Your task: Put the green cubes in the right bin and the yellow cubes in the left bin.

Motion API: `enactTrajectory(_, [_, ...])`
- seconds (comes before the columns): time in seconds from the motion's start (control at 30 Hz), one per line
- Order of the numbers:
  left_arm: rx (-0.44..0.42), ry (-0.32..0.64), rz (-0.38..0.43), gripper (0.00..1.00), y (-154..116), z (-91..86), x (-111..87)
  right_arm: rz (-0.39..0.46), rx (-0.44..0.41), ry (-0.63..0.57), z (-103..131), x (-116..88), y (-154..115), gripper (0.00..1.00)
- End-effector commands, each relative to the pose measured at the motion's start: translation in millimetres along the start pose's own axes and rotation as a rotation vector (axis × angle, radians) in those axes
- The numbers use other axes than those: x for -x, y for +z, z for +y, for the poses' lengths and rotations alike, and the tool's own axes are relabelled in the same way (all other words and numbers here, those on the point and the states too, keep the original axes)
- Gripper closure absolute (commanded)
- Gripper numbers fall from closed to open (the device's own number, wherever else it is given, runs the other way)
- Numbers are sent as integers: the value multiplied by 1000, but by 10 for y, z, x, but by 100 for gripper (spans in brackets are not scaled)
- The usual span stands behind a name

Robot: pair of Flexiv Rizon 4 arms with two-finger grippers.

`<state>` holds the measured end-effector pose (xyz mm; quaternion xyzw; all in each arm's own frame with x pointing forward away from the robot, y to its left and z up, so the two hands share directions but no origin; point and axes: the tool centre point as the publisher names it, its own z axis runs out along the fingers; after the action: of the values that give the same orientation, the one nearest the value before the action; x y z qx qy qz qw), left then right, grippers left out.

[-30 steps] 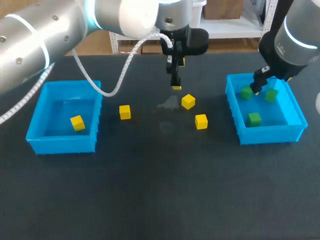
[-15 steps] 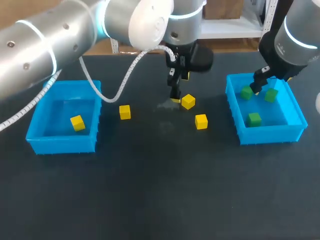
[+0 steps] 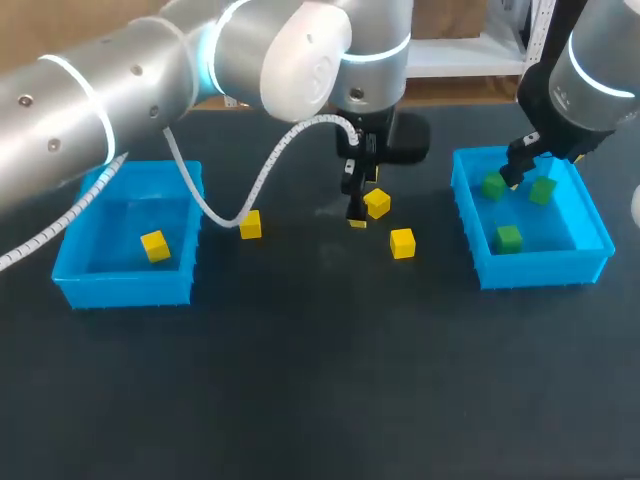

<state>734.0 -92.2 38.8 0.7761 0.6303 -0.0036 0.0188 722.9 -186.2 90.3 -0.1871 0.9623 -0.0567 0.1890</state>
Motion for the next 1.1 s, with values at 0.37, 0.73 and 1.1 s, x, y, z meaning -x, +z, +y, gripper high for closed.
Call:
enactTrajectory(0.37, [-33,-35,27,0,152,378,40,-4,-2,1,3,-15,-5,0])
enactTrajectory(0.73, [-33,-50,24,0,226,438,91,-4,-2,1,3,-15,-5,0])
enactTrajectory(1.1, [-53,-54,28,0,312,314,99,-4,-2,1,3,-15,-5,0])
